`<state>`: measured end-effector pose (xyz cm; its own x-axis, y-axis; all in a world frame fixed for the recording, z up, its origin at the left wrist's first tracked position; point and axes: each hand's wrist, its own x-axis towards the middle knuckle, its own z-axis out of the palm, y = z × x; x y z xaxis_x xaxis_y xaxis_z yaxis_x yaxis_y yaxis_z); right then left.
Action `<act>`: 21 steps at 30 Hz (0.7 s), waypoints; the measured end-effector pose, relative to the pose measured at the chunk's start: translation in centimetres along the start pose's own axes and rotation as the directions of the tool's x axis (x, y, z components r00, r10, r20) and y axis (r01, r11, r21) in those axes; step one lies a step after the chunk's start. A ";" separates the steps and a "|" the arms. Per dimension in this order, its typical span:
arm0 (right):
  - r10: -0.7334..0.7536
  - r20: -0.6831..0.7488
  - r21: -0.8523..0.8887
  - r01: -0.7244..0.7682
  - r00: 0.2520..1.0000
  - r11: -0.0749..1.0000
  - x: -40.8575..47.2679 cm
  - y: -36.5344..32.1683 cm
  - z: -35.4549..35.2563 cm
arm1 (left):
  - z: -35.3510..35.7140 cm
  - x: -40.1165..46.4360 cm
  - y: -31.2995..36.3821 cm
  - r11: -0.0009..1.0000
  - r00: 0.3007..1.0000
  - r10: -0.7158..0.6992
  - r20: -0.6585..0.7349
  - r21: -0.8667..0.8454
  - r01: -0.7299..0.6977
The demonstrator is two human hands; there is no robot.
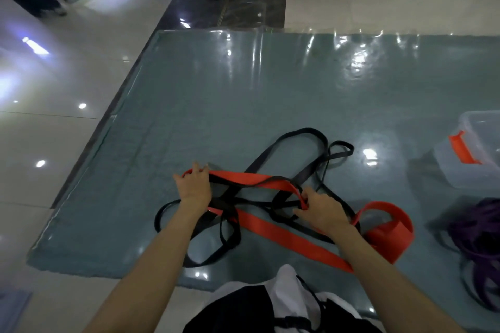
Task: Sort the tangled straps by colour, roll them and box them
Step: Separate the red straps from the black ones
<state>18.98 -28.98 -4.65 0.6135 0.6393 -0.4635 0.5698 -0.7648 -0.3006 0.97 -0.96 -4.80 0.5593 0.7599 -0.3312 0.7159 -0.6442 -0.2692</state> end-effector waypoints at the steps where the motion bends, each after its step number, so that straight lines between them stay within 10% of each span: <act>1: -0.005 -0.008 0.012 0.005 1.000 1.000 0.3 -0.1 0.0 | 0.0 0.4 -0.5 1.000 1.000 -0.002 0.004 0.007 0.002; 16: -0.100 0.011 0.084 0.099 0.995 0.992 4.5 0.5 -1.2 | -1.1 3.7 -3.5 0.943 0.989 -0.030 -0.144 -0.333 -0.020; 21: -0.122 -0.171 0.125 0.145 0.978 0.982 3.2 -0.3 -0.7 | -1.6 3.3 -3.6 0.764 0.932 -0.220 -0.288 -0.645 -0.020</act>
<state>21.17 -26.60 -5.44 0.6234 0.7322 -0.2743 0.5798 -0.6682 -0.4662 0.90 3.97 -3.44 0.4845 0.8747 0.0112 0.8055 -0.4511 0.3844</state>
